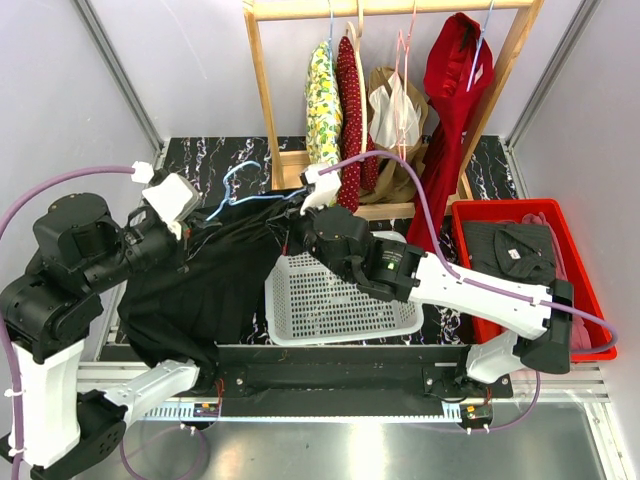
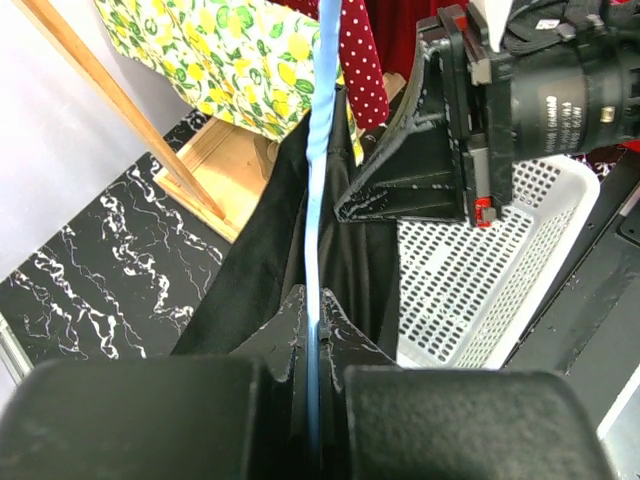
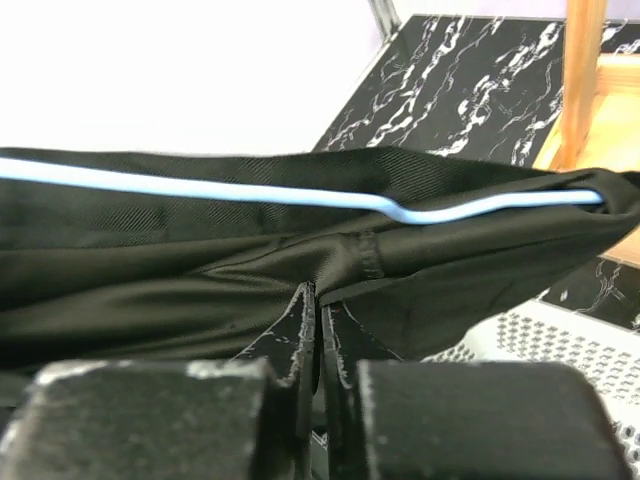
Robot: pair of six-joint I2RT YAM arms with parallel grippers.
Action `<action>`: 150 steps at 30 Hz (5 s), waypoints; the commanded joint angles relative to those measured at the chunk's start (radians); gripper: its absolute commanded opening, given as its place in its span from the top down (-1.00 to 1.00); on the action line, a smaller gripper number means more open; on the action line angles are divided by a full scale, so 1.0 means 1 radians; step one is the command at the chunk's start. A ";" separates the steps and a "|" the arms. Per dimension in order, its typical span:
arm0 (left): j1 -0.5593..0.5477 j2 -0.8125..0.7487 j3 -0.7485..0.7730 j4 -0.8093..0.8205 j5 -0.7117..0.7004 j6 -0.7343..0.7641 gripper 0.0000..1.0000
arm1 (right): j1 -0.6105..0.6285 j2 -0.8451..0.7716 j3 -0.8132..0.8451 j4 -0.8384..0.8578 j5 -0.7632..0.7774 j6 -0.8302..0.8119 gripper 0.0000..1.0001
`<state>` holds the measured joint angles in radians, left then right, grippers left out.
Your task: Remove the skirt from the hanger
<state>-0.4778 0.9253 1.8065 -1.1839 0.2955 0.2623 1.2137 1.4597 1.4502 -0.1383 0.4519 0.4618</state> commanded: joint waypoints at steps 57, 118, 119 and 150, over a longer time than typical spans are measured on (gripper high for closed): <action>-0.079 0.382 0.567 0.417 0.021 -0.319 1.00 | -0.065 -0.315 0.432 -0.169 0.165 -0.498 1.00; -0.067 0.270 0.052 0.040 -0.530 -0.041 1.00 | -0.049 0.060 -0.349 -1.070 0.381 0.594 1.00; -0.067 0.306 0.089 0.037 -0.524 -0.037 1.00 | -0.048 0.076 -0.337 -1.122 0.384 0.619 1.00; 0.050 0.505 0.438 0.107 -0.331 0.029 1.00 | 0.020 -0.438 -0.298 0.069 0.303 -0.308 -0.61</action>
<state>-0.4206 1.6413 2.3062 -1.1046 -0.0910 0.2810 1.2263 0.9165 1.0100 -0.3786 0.7422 0.4068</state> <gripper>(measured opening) 0.024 0.797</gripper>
